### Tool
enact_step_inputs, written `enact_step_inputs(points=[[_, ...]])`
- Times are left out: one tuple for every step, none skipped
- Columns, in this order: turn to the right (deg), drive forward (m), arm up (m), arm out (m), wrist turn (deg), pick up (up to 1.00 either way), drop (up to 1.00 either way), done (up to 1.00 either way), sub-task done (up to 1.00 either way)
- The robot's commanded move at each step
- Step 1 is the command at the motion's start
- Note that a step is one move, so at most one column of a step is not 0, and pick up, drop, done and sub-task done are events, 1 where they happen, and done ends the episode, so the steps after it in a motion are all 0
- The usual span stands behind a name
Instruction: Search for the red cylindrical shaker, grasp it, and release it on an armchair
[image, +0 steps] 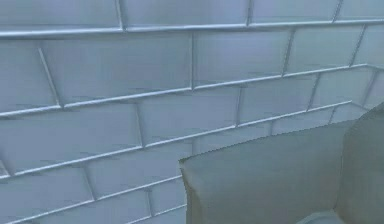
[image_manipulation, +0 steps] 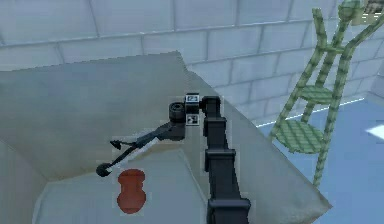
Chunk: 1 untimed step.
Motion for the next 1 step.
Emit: enact_step_inputs(points=[[0.0, 0.00, 0.00, 0.00, 0.0, 0.00, 0.00, 1.00, 0.00]])
